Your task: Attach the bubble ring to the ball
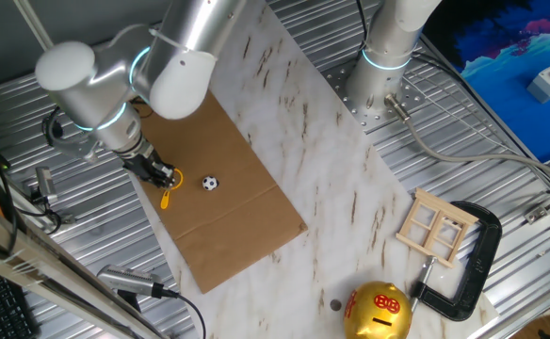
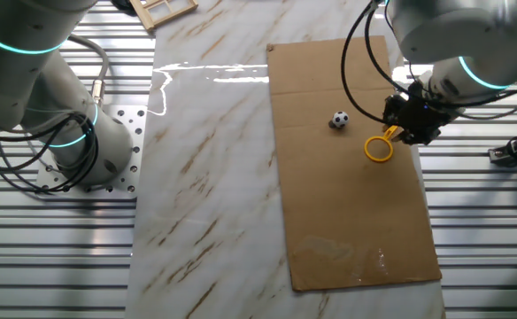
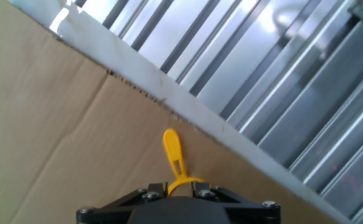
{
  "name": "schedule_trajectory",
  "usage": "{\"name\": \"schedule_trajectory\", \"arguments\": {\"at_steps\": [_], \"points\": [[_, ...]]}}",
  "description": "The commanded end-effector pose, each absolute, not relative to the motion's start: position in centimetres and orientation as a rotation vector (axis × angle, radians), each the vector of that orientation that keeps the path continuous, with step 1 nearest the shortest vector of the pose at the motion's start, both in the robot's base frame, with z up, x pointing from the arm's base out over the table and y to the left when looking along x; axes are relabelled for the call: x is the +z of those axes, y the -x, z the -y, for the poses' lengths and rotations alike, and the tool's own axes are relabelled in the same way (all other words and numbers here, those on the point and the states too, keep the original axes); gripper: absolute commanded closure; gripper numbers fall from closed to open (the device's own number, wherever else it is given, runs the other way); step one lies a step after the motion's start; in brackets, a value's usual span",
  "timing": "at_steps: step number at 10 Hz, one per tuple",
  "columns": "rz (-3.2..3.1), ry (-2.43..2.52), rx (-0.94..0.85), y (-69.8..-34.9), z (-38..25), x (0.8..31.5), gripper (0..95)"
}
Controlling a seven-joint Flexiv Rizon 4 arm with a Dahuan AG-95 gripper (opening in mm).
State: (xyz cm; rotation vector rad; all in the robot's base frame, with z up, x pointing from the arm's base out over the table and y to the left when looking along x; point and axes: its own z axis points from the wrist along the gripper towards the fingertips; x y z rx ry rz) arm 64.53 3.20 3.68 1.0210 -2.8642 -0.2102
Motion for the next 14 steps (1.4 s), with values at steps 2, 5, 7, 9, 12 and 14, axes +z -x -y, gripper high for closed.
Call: {"name": "schedule_trajectory", "arguments": {"at_steps": [2,5,7,9,12,14], "points": [[2.874,-1.024,-0.199,-65.0,-3.7,2.8,76.0],[2.872,-1.031,-0.194,-65.4,-4.1,2.3,76.0],[2.87,-1.036,-0.188,-65.4,-4.5,2.2,76.0],[2.867,-1.046,-0.185,-65.3,-4.6,2.1,76.0],[2.869,-1.06,-0.182,-65.0,-4.5,2.0,76.0],[2.874,-1.067,-0.179,-64.6,-4.4,1.9,76.0]]}}
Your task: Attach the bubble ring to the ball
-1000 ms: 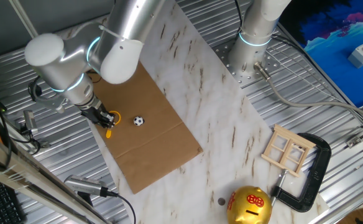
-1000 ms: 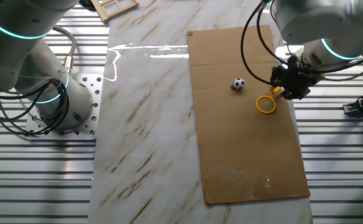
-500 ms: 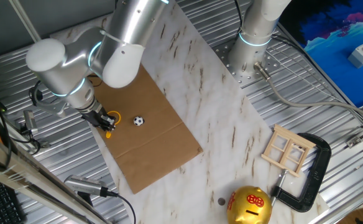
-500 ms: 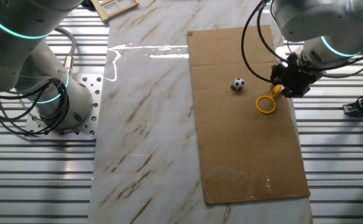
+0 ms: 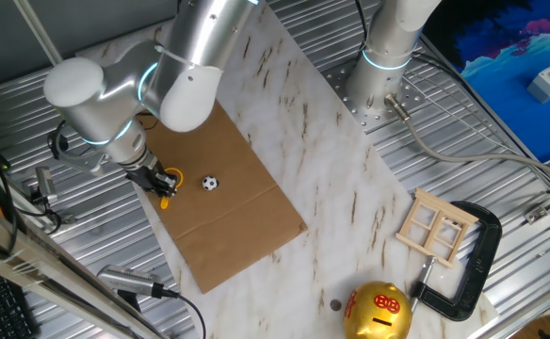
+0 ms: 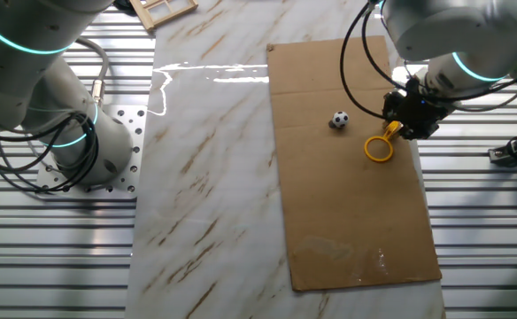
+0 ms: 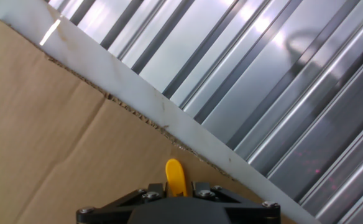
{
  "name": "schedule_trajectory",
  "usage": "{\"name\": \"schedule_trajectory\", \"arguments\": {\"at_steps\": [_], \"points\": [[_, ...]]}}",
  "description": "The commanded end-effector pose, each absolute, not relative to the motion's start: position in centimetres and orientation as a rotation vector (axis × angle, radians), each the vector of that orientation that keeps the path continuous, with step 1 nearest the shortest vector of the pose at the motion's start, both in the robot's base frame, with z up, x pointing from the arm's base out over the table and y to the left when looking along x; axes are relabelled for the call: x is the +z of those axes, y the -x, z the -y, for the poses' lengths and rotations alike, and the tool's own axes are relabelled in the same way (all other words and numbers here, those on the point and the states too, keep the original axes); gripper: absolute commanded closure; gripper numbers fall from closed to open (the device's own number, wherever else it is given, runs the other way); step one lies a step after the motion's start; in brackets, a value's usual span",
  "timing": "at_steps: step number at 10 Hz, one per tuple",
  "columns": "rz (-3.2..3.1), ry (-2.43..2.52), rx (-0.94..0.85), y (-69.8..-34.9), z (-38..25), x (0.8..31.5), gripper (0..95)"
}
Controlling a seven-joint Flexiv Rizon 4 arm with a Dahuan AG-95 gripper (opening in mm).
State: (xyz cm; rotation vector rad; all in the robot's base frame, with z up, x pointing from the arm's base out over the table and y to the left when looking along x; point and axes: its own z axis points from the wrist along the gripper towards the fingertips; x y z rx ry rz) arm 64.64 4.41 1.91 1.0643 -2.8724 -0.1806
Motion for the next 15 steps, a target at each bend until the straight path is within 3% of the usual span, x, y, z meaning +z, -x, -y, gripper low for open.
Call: {"name": "schedule_trajectory", "arguments": {"at_steps": [1,4,5,15], "points": [[2.875,-1.075,-0.178,-64.6,-4.4,1.8,76.0],[2.879,-1.097,-0.158,-64.7,-4.4,1.4,76.0],[2.883,-1.106,-0.146,-64.7,-4.4,1.2,95.0],[2.888,-0.997,-0.126,-62.8,-3.7,7.3,95.0]]}}
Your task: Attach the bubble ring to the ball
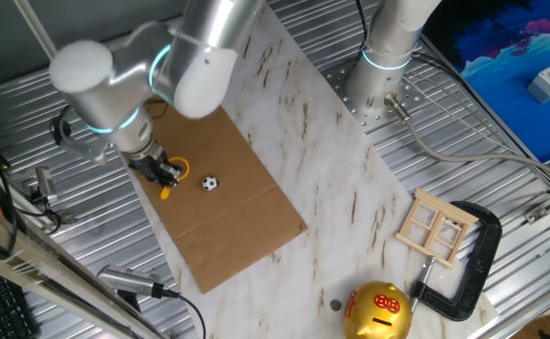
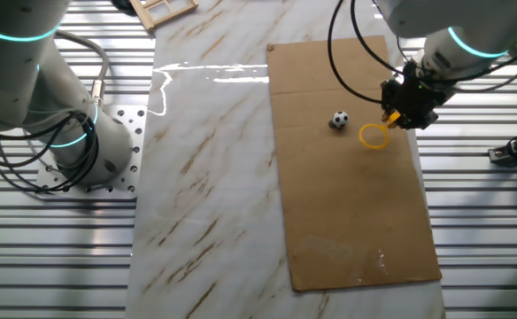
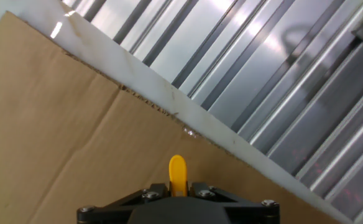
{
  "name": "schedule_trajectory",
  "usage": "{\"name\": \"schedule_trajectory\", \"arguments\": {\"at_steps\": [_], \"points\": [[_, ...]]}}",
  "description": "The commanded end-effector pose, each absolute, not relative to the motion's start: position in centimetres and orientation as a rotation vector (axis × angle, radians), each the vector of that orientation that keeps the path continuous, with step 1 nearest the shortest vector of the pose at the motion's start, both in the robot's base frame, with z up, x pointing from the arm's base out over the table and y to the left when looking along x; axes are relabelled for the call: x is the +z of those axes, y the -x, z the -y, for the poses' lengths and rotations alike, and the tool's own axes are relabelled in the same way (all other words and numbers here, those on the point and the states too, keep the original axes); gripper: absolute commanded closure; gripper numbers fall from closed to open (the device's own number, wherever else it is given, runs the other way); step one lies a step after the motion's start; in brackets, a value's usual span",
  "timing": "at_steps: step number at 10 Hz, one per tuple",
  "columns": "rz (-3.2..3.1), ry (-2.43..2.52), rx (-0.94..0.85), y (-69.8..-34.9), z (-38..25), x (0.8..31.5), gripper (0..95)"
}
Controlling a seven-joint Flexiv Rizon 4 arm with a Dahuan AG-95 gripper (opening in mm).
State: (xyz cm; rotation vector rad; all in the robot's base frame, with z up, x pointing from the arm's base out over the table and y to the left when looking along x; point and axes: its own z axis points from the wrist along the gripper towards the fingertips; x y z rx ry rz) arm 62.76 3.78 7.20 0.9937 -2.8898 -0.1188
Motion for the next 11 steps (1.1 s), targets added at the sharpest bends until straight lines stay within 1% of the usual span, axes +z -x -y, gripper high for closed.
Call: {"name": "schedule_trajectory", "arguments": {"at_steps": [1,7,8,11], "points": [[2.892,-0.99,-0.131,-62.8,-3.7,7.3,95.0],[2.869,-1.04,-0.156,-62.8,-3.7,7.3,95.0],[2.877,-1.036,-0.198,-62.8,-3.7,7.3,95.0],[2.899,-0.979,-0.2,-62.3,-5.7,7.7,95.0]]}}
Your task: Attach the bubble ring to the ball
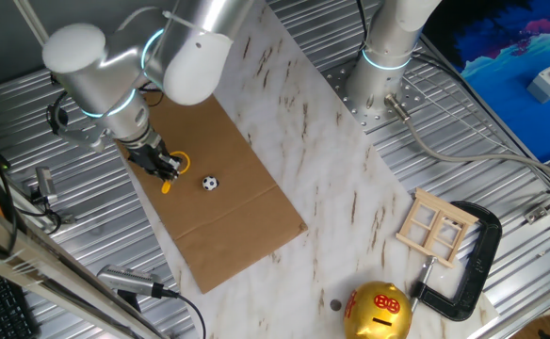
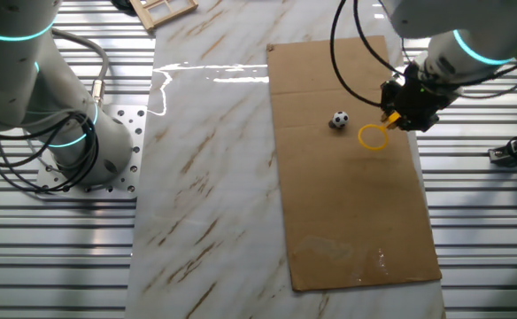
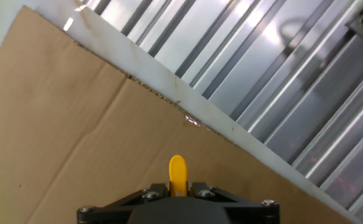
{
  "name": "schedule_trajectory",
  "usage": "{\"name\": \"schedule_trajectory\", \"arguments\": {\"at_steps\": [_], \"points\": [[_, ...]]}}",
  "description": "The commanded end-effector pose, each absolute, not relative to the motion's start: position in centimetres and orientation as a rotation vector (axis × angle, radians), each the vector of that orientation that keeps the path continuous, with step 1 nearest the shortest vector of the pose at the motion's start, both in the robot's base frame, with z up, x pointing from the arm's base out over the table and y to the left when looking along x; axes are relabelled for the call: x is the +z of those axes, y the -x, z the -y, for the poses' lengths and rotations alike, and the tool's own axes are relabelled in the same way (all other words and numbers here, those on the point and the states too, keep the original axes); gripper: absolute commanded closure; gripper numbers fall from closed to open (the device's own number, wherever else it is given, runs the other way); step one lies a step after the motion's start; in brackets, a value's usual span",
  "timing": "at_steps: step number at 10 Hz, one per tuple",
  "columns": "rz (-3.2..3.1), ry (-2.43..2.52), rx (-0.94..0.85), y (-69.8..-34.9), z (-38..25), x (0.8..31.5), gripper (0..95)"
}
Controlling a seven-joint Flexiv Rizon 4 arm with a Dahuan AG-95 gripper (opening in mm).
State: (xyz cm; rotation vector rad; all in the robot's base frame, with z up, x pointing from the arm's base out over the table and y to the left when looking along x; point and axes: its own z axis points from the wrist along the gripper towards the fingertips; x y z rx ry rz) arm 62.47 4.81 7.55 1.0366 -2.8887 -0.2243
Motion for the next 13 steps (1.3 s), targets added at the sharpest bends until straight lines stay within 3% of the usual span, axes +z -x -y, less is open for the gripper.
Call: {"name": "schedule_trajectory", "arguments": {"at_steps": [1,6,13], "points": [[2.909,-0.959,-0.199,-61.8,-6.1,7.5,95.0],[2.946,-0.918,-0.198,-59.3,-7.2,6.2,95.0],[2.953,-0.919,-0.207,-59.5,-8.3,5.4,95.0]]}}
